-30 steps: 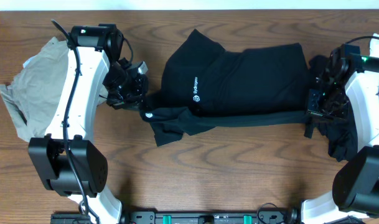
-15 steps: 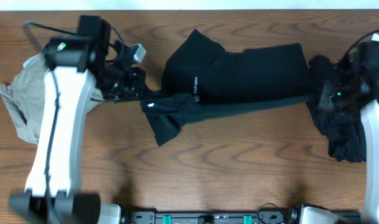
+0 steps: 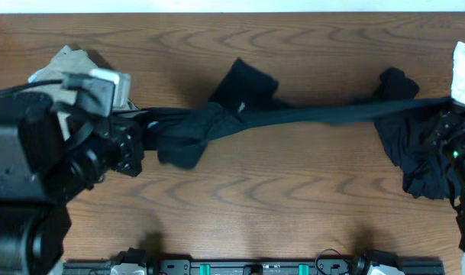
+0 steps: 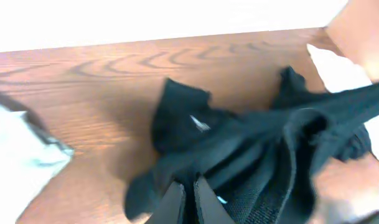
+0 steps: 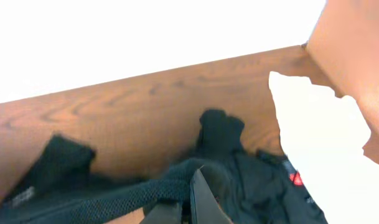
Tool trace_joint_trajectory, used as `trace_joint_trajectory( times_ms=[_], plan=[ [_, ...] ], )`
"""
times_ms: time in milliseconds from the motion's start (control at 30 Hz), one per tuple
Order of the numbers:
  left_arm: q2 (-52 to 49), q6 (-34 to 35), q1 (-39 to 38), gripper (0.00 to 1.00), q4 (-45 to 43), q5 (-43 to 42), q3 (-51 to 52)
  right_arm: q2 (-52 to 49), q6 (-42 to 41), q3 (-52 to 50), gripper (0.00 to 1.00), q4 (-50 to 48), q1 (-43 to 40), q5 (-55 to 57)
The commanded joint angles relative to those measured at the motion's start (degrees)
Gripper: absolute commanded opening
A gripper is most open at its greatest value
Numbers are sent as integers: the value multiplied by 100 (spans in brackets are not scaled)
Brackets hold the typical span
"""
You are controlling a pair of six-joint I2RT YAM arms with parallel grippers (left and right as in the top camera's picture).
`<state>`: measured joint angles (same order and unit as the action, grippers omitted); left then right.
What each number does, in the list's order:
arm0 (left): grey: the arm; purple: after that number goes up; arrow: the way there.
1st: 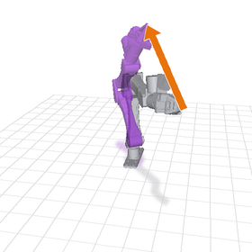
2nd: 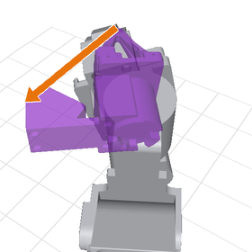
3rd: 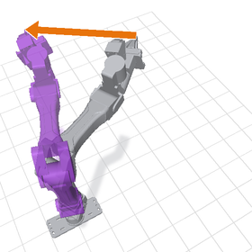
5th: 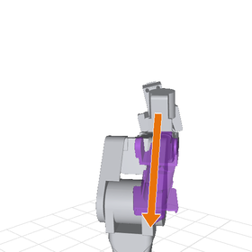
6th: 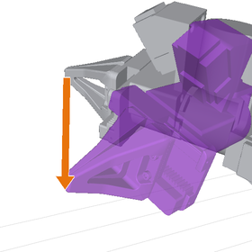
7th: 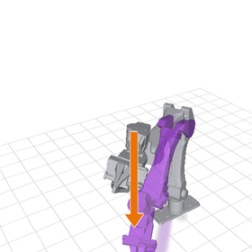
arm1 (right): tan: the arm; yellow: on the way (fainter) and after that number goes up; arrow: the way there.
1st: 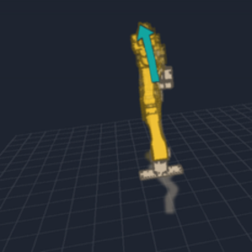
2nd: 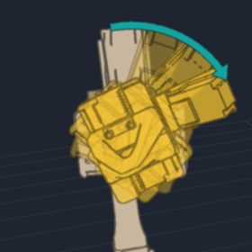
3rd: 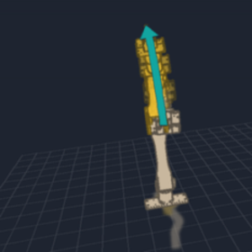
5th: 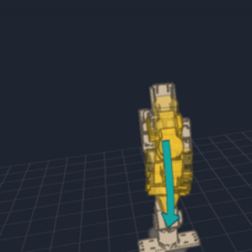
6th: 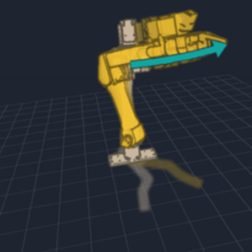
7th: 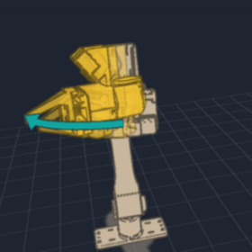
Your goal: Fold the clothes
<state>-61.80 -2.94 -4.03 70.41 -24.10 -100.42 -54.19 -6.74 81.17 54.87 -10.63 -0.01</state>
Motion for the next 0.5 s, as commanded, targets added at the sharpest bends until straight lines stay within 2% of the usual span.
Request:
trace_joint_trajectory(
  times_ms=[0,133,300,400,467],
  plan=[
    [-168,177,4,6,-50,597,-31,-181,61,26,1,-179,-22,107],
    [-647,273,4,6,-70,601,-13,-721,61,26,1,-323,-22,107],
    [-1681,284,4,6,-400,601,-13,-1851,144,26,1,-560,-15,-37],
    [-2511,337,9,6,-1082,732,-13,-2732,236,26,2,-1091,2,-203],
    [-3086,529,9,6,-1888,933,-15,-3298,240,26,1,-1694,72,-282]
  ],
)
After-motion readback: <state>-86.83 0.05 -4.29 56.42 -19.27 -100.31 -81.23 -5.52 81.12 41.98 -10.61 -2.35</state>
